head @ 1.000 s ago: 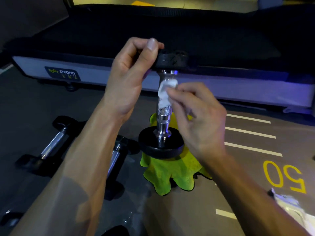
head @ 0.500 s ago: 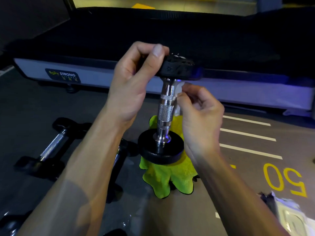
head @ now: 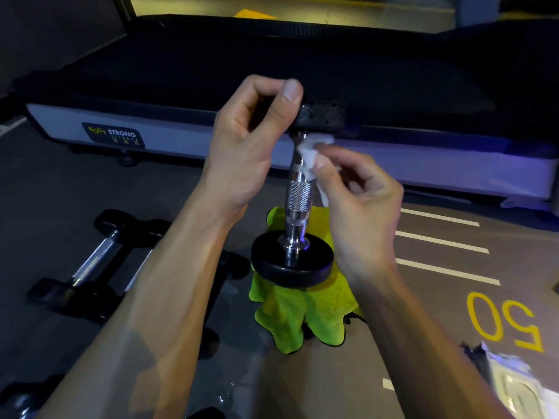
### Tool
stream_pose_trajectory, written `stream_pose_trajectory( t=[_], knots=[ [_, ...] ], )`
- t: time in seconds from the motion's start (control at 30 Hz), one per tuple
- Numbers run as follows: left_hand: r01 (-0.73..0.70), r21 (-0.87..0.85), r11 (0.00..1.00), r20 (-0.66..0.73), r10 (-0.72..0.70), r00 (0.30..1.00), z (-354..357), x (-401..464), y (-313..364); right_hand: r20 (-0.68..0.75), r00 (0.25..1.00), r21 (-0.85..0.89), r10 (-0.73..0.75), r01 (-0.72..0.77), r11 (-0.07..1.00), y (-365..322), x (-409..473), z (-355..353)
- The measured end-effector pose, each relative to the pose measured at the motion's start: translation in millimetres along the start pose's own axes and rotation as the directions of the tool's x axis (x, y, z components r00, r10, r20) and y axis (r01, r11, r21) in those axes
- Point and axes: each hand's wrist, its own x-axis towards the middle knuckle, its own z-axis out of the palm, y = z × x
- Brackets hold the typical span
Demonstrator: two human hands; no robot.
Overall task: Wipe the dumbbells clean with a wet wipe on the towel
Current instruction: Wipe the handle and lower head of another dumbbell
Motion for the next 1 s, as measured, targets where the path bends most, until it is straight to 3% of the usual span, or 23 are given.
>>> stream_pose_trajectory(
  t=[0.1, 0.17, 0.23, 0.33, 0.4, 0.5, 0.53, 0.6, 0.7, 0.8, 0.87, 1.0],
  knots=[
    [-0.011, 0.014, 1.000, -0.002, 0.011, 1.000, -1, 0, -2, 0.038, 0.948, 0.361, 0.317, -0.309, 0.880, -3, 10, 1],
    [-0.029, 0.029, 0.999, -0.003, 0.029, 1.000, 0, -2, -2, 0.053, 0.940, 0.452, 0.337, -0.324, 0.831, -9, 9, 6],
    [-0.041, 0.035, 0.999, -0.017, 0.042, 0.999, 2, -2, 0, 0.006, 0.957, 0.437, 0.291, -0.264, 0.860, -15, 3, 9],
    [-0.061, 0.072, 0.996, -0.019, 0.063, 0.998, 2, -2, 0, -0.095, 0.995, 0.167, 0.042, -0.026, 0.986, -19, -5, 11],
    [-0.082, 0.086, 0.993, -0.018, 0.084, 0.996, 2, -3, 1, -0.079, 0.980, -0.069, -0.182, 0.177, 0.982, -16, -8, 12],
    [-0.110, 0.107, 0.988, -0.027, 0.114, 0.993, 1, -6, 2, 0.124, 0.876, -0.409, -0.466, 0.473, 0.780, -5, -15, 11],
    [-0.112, 0.116, 0.987, -0.026, 0.116, 0.993, 2, -6, 3, 0.193, 0.848, -0.481, -0.494, 0.520, 0.706, -1, -17, 10],
    [-0.110, 0.124, 0.986, -0.023, 0.114, 0.993, 2, -6, 4, 0.257, 0.835, -0.525, -0.487, 0.544, 0.654, 6, -18, 10],
    [-0.107, 0.120, 0.987, -0.017, 0.110, 0.994, 2, -6, 5, 0.166, 0.895, -0.376, -0.414, 0.446, 0.812, 8, -15, 6],
    [-0.112, 0.105, 0.988, -0.025, 0.115, 0.993, 5, -6, 4, 0.076, 0.985, -0.146, -0.158, 0.167, 0.975, 5, -15, 3],
    [-0.117, 0.095, 0.989, -0.036, 0.120, 0.992, 6, -7, 3, 0.120, 0.993, -0.056, -0.009, 0.016, 0.998, 3, -16, 2],
    [-0.130, 0.096, 0.987, -0.020, 0.133, 0.991, 7, -7, 4, 0.234, 0.971, -0.025, 0.055, -0.050, 0.998, -5, -27, -4]
  ],
)
